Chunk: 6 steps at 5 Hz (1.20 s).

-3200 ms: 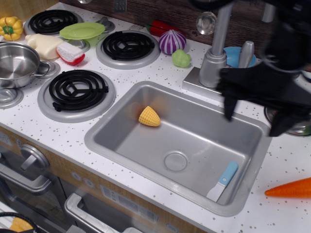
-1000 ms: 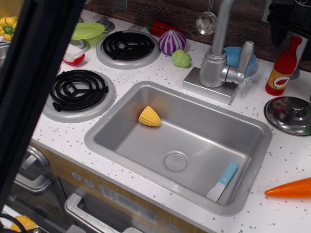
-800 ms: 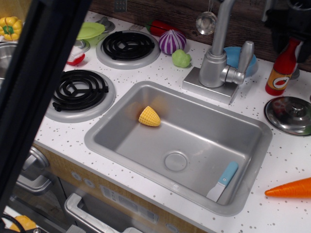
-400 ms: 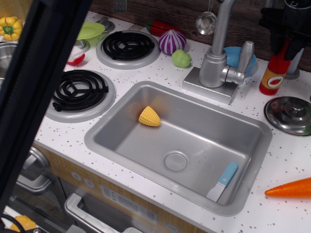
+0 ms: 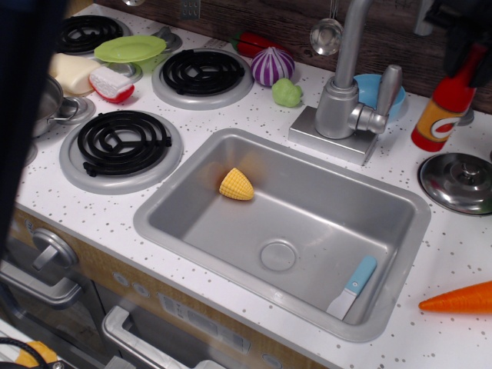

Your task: Put red bottle in sink

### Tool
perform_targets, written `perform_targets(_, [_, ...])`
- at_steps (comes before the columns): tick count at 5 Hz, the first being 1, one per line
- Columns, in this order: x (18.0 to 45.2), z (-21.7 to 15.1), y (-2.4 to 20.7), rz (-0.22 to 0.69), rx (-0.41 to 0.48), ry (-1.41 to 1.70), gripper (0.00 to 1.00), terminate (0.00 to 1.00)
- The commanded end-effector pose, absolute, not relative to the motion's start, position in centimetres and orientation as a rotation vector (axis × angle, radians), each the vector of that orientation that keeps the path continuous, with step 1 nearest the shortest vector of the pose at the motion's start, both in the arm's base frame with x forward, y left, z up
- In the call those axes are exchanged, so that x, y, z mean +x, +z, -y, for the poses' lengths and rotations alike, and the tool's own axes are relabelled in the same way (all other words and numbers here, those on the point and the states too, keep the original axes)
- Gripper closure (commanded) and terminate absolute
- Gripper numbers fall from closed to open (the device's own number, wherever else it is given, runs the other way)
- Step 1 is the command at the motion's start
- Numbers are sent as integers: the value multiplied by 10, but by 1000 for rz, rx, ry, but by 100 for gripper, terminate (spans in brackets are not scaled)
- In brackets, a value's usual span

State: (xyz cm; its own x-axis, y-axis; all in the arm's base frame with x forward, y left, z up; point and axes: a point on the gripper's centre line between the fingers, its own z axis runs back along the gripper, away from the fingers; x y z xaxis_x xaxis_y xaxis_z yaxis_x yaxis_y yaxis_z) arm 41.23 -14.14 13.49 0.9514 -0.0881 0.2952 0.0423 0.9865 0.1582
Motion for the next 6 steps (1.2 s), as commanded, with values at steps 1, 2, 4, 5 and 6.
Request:
perform_targets(1, [377, 114, 153, 331, 143, -1, 100, 0])
perform_targets(2, [351, 91, 122, 313, 192, -35, 100, 0])
perform_targets(4, [331, 78, 57, 371, 154, -49, 100, 0])
perform_targets(5, [328, 78, 43, 387, 69, -15, 100, 0])
perform_targets(6, [329, 80, 37, 422, 21, -12, 0, 0])
